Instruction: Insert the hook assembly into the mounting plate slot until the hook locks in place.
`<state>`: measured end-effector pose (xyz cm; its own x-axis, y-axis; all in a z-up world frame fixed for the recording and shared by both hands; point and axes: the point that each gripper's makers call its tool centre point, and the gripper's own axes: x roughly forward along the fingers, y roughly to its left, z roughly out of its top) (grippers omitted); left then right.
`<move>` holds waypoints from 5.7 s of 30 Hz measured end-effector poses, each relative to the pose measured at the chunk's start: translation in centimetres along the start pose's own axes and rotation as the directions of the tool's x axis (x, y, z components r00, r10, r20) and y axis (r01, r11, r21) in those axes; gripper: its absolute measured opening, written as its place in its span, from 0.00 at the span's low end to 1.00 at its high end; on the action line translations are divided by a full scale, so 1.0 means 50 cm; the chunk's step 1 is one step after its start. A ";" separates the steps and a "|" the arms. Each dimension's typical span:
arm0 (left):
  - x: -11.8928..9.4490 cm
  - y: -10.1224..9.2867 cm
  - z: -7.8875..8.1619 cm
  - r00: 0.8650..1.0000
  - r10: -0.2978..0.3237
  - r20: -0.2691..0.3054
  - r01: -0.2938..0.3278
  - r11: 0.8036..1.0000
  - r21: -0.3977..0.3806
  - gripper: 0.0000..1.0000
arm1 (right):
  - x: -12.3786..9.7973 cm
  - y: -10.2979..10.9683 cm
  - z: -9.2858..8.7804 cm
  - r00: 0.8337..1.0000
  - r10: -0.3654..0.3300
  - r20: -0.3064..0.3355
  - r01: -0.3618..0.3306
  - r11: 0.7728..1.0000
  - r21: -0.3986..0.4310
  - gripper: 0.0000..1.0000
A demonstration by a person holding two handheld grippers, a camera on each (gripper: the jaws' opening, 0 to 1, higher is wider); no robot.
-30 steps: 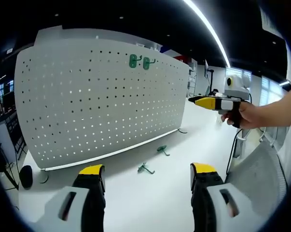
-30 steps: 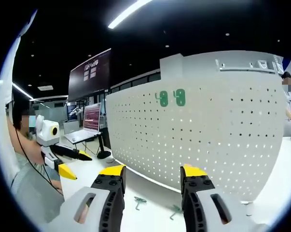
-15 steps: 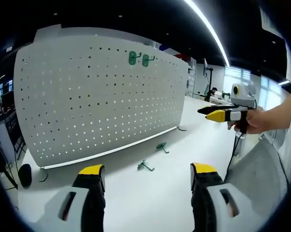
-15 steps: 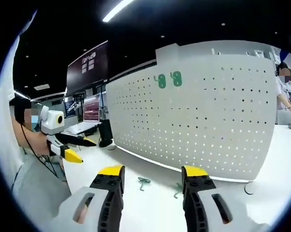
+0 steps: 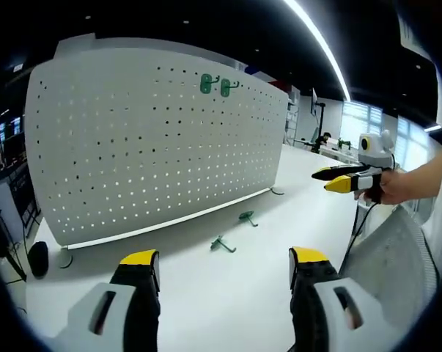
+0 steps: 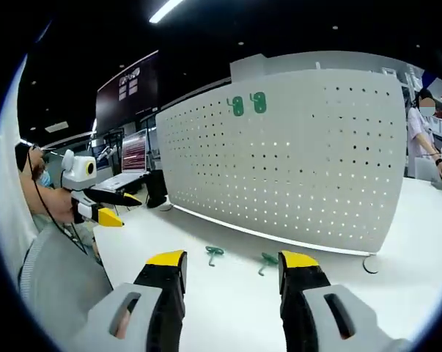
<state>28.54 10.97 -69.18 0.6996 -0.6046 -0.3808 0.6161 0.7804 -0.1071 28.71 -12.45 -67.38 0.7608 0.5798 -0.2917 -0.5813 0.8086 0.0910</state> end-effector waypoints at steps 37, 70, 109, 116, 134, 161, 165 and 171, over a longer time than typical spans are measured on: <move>0.064 -0.016 0.003 0.977 -0.103 -0.189 0.154 0.948 0.279 0.73 | -0.013 0.004 -0.042 0.998 -0.013 -0.068 0.014 1.000 0.007 0.50; 0.184 -0.039 -0.060 0.824 -0.181 -0.537 0.456 0.774 0.439 0.70 | -0.016 -0.001 -0.064 0.995 -0.017 -0.102 0.021 0.999 0.040 0.50; 0.286 -0.014 -0.148 0.656 -0.157 -0.738 0.594 0.711 0.377 0.70 | -0.018 0.003 -0.071 0.994 -0.007 -0.112 0.014 0.998 0.064 0.46; 0.297 -0.007 -0.157 0.638 -0.158 -0.754 0.604 0.709 0.363 0.69 | -0.019 0.002 -0.072 0.994 -0.007 -0.111 0.015 0.998 0.066 0.46; 0.331 0.004 -0.169 0.622 -0.176 -0.763 0.608 0.723 0.328 0.60 | -0.022 -0.005 -0.071 0.994 -0.025 -0.105 0.034 0.996 0.080 0.44; 0.348 0.020 -0.155 0.667 -0.168 -0.726 0.537 0.784 0.312 0.10 | -0.023 -0.008 -0.070 0.994 -0.031 -0.101 0.042 0.994 0.099 0.40; 0.344 0.014 -0.156 0.664 -0.167 -0.729 0.543 0.778 0.316 0.13 | -0.023 -0.005 -0.070 0.994 -0.026 -0.103 0.036 0.995 0.096 0.39; 0.352 0.016 -0.156 0.666 -0.151 -0.731 0.534 0.781 0.325 0.13 | -0.024 -0.008 -0.070 0.995 -0.028 -0.098 0.038 0.994 0.102 0.39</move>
<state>38.53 2.21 -83.16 0.1081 -0.4035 -0.9086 0.9719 0.2350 0.0113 27.02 -13.80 -70.41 0.7445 0.5445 -0.3864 -0.5197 0.8359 0.1767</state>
